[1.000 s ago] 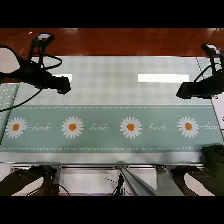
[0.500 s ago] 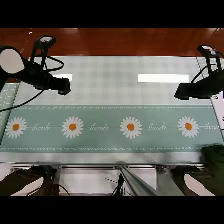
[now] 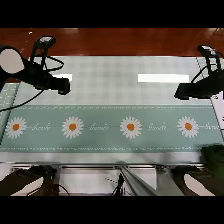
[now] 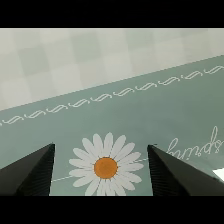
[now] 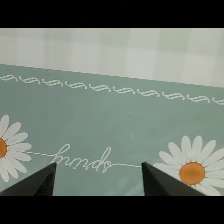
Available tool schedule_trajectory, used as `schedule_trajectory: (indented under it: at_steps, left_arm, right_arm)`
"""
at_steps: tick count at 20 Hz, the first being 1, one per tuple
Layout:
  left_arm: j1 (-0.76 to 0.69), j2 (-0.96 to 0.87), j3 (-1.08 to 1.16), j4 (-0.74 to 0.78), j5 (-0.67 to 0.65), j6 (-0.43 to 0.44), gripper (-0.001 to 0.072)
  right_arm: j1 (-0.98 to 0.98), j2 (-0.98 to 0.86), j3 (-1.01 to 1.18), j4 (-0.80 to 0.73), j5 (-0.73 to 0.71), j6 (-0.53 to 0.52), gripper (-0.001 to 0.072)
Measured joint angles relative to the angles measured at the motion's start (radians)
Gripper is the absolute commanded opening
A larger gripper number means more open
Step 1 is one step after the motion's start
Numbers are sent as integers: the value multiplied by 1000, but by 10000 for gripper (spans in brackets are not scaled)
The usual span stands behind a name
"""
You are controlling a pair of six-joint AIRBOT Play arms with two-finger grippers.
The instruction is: Fold the shirts.
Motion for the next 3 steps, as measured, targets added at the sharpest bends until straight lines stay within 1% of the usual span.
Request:
schedule_trajectory:
  at_steps: [3]
  left_arm:
    - [0, 0, 0, 0, 0, 0, 686]
  right_arm:
    - [0, 0, 0, 0, 0, 0, 594]
